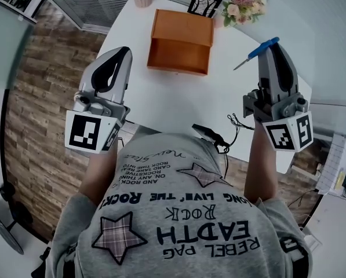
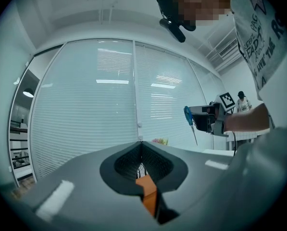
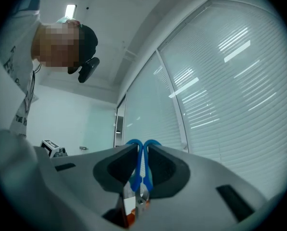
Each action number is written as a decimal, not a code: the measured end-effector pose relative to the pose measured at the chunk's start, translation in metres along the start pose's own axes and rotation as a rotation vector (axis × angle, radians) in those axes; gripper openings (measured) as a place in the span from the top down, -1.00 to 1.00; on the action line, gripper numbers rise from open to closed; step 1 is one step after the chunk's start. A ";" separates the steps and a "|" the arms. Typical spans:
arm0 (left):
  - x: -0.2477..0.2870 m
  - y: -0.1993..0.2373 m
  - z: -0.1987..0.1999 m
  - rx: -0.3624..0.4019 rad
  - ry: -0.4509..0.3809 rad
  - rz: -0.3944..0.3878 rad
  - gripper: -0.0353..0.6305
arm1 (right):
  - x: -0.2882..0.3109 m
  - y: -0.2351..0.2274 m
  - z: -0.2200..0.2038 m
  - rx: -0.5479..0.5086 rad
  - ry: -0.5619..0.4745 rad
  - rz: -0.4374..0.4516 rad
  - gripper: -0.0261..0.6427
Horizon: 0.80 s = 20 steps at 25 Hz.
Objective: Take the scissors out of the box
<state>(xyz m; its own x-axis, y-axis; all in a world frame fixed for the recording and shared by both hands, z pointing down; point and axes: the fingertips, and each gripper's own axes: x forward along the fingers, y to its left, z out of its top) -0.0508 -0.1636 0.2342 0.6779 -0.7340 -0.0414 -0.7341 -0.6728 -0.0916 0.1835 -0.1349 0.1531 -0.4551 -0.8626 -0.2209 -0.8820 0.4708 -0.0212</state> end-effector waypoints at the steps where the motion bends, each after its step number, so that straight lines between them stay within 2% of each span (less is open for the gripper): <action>1: 0.000 0.000 0.001 0.002 -0.002 0.000 0.87 | -0.004 -0.002 0.002 -0.004 -0.004 -0.008 0.69; 10: 0.008 0.003 0.008 0.014 -0.005 -0.009 0.87 | -0.036 -0.014 0.018 -0.029 -0.031 -0.097 0.69; 20: 0.018 0.002 0.010 0.026 -0.008 -0.018 0.87 | -0.055 -0.017 0.025 -0.051 -0.044 -0.155 0.69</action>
<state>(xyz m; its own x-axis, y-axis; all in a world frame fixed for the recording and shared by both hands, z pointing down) -0.0398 -0.1769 0.2237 0.6914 -0.7208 -0.0478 -0.7205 -0.6833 -0.1182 0.2265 -0.0906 0.1414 -0.3081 -0.9147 -0.2615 -0.9469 0.3215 -0.0090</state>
